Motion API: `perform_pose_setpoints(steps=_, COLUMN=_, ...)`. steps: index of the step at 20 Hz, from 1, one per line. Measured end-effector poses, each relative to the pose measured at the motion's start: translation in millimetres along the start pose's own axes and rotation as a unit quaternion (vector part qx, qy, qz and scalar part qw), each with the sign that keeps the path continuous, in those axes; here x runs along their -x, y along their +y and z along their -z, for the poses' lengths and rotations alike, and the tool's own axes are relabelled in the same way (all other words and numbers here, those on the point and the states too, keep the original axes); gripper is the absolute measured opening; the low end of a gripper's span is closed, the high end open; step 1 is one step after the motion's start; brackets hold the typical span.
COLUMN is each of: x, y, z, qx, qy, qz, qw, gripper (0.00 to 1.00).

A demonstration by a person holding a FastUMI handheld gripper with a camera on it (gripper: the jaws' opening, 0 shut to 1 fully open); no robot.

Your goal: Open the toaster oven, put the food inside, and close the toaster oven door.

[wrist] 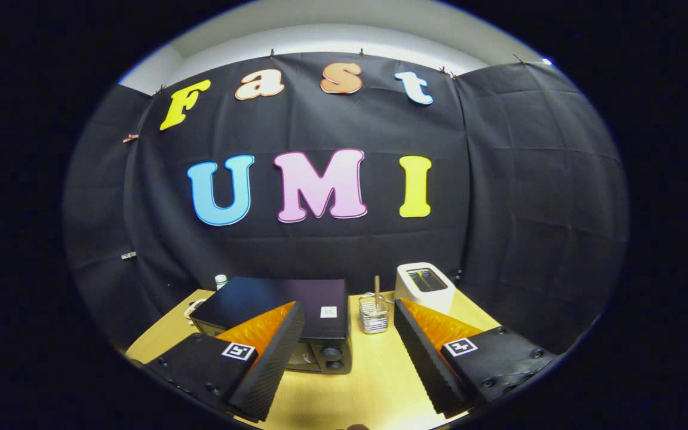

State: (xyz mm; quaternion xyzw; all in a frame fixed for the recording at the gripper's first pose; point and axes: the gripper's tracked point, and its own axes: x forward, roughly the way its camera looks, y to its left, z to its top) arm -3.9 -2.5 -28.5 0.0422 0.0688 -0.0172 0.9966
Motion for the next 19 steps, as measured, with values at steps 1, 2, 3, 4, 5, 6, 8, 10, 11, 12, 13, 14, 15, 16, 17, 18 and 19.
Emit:
perform_pose_setpoints(steps=1, x=7, y=-11, z=-2, qx=0.001, qy=-0.004, qz=0.007, qw=1.000, gripper=0.98)
perform_pose_setpoints(steps=2, x=12, y=-20, z=-2, qx=0.003, qy=-0.005, qz=0.014, qw=1.000, gripper=0.98)
perform_pose_setpoints(steps=3, x=17, y=-29, z=0, qx=0.007, qy=-0.004, qz=0.021, qw=1.000, gripper=0.98)
perform_pose_setpoints(steps=4, x=20, y=-35, z=4, qx=0.011, qy=-0.001, qz=0.026, qw=1.000, gripper=0.98)
perform_pose_setpoints(steps=5, x=21, y=-40, z=6, qx=0.013, qy=0.005, qz=0.029, qw=0.999, gripper=0.98)
perform_pose_setpoints(steps=6, x=21, y=-43, z=7, qx=0.011, qy=0.010, qz=0.031, qw=0.999, gripper=0.98)
perform_pose_setpoints(steps=8, x=19, y=-47, z=2, qx=0.004, qy=0.009, qz=0.034, qw=0.999, gripper=0.98)
perform_pose_setpoints(steps=10, x=21, y=-50, z=-8, qx=-0.001, qy=0.000, qz=0.036, qw=0.999, gripper=0.98)
perform_pose_setpoints(steps=11, x=21, y=-51, z=-10, qx=-0.001, qy=-0.001, qz=0.035, qw=0.999, gripper=0.98)
perform_pose_setpoints(steps=12, x=21, y=-52, z=-12, qx=0.001, qy=-0.002, qz=0.034, qw=0.999, gripper=0.98)
perform_pose_setpoints(steps=13, x=16, y=-53, z=-14, qx=0.004, qy=-0.004, qz=0.035, qw=0.999, gripper=0.98)
perform_pose_setpoints(steps=14, x=15, y=-55, z=-16, qx=0.006, qy=-0.006, qz=0.036, qw=0.999, gripper=0.98)
perform_pose_setpoints(steps=15, x=14, y=-56, z=-17, qx=0.005, qy=-0.008, qz=0.038, qw=0.999, gripper=0.98)
perform_pose_setpoints(steps=16, x=14, y=-56, z=-18, qx=0.001, qy=-0.007, qz=0.039, qw=0.999, gripper=0.98)
perform_pose_setpoints(steps=17, x=15, y=-56, z=-18, qx=-0.004, qy=-0.005, qz=0.039, qw=0.999, gripper=0.98)
perform_pose_setpoints(steps=18, x=15, y=-57, z=-18, qx=-0.008, qy=-0.004, qz=0.039, qw=0.999, gripper=0.98)
perform_pose_setpoints(steps=19, x=14, y=-57, z=-20, qx=-0.010, qy=-0.004, qz=0.038, qw=0.999, gripper=0.98)
